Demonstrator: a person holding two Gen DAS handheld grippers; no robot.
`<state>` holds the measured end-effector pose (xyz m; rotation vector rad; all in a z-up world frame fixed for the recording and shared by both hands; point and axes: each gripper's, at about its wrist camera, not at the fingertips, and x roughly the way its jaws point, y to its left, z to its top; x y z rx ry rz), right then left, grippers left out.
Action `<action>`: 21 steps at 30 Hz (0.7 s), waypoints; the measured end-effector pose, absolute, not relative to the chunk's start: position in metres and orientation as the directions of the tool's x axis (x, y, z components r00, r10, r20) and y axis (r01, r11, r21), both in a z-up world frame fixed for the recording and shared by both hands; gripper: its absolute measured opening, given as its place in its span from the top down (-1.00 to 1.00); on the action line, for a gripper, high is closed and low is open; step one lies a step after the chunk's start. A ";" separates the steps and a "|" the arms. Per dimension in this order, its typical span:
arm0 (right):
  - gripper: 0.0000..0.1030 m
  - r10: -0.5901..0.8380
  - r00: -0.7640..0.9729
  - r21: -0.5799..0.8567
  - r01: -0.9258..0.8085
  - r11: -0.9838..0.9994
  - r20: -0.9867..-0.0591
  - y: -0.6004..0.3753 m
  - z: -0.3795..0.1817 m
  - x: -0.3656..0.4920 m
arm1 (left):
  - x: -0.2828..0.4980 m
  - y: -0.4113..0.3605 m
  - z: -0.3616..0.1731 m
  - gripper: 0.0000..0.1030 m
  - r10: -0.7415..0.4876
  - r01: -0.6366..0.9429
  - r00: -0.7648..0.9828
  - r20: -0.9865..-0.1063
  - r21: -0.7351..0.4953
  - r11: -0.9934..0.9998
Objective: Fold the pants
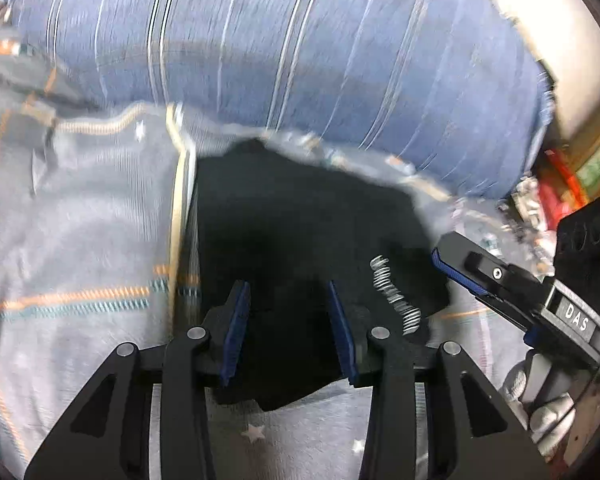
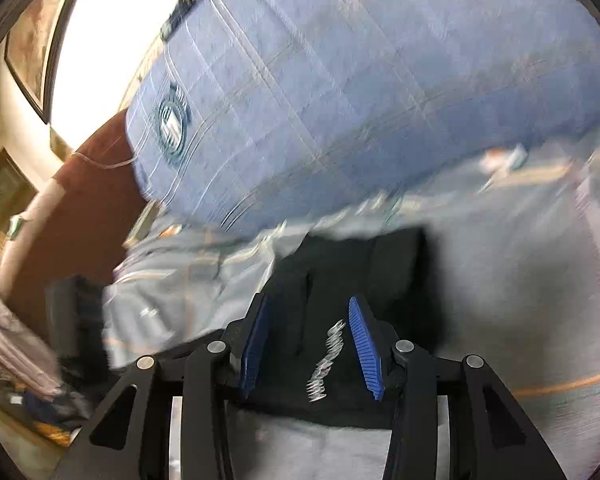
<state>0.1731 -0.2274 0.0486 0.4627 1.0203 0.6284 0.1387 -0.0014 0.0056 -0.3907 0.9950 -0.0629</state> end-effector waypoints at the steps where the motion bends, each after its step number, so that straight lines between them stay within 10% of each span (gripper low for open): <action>1: 0.18 0.655 0.365 0.617 -0.232 0.752 -0.662 -0.227 0.036 0.178 | 0.141 -0.001 -0.002 0.28 -0.218 -0.134 0.546 -0.809 -0.341 0.931; 11: 0.16 0.516 0.550 0.421 -0.301 0.856 -0.656 -0.241 0.084 0.128 | 0.077 -0.004 0.071 0.05 0.062 -0.197 0.754 -0.654 -0.135 0.971; 16: -0.71 0.339 0.781 0.205 -0.270 0.941 -0.524 -0.243 0.124 0.050 | -0.004 -0.020 0.122 -0.99 0.311 -0.342 0.885 -0.347 -0.030 0.939; 21: -1.00 0.257 0.858 0.169 -0.201 0.965 -0.444 -0.243 0.122 0.003 | -0.033 -0.021 0.134 -1.00 0.450 -0.466 0.851 -0.270 0.004 0.885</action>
